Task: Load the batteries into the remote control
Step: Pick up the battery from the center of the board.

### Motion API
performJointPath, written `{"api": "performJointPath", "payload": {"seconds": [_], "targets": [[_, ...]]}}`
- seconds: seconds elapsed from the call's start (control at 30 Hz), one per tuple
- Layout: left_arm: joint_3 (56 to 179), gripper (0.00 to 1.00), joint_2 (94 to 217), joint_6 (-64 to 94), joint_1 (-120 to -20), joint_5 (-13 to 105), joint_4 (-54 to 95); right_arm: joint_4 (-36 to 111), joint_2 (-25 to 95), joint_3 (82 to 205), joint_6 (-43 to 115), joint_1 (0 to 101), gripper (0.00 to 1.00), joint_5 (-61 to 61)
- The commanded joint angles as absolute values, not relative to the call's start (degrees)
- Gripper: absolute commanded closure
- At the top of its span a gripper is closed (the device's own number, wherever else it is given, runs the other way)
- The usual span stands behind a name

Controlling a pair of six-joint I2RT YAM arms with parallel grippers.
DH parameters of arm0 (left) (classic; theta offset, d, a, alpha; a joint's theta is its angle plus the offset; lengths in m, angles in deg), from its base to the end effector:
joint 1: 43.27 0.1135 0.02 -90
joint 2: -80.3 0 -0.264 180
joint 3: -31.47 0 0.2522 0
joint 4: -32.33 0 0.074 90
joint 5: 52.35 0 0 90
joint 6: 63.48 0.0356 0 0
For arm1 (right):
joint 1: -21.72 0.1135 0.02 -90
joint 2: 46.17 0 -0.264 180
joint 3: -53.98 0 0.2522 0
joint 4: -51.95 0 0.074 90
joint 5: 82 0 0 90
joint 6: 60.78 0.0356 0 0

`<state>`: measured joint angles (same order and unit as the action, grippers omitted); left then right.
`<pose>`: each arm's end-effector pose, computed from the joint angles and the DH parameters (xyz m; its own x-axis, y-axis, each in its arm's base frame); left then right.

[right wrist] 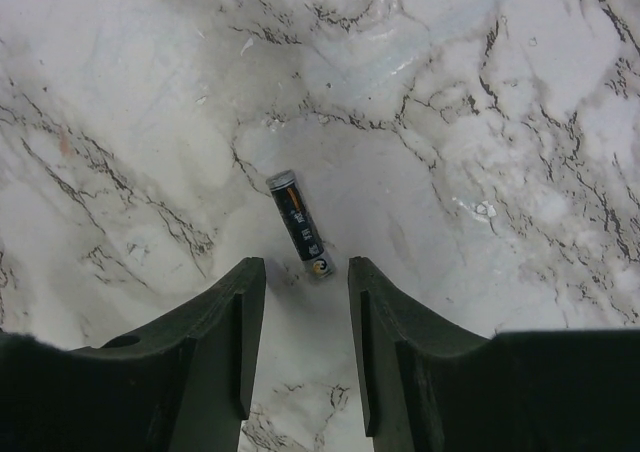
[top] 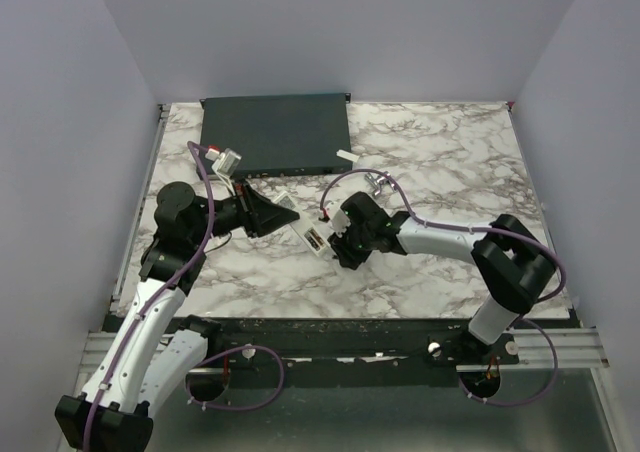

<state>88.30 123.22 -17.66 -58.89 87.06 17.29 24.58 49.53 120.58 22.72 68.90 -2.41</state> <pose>0.1551 -0.0714 0.3520 -0.6453 -0.2904 -0.7066 0.6368 0.3065 -0.7075 0.2174 0.2441 0.1627 -0.4736 -0.6749 -0.5659 -0.8483 0.5223 0.0871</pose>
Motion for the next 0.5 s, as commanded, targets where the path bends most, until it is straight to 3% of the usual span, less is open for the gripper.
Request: {"api": "performJointPath", "payload": {"seconds": [0.0, 0.47], "targets": [[88.3, 1.0, 123.32, -17.97, -58.23, 89.15, 20.32, 22.33, 51.61, 122.73, 22.19, 69.05, 0.55, -1.65], [88.21, 1.0, 123.48, -18.47, -57.52, 89.52, 20.76, 21.49, 54.01, 123.87, 21.51, 69.1, 0.58, -2.23]]}}
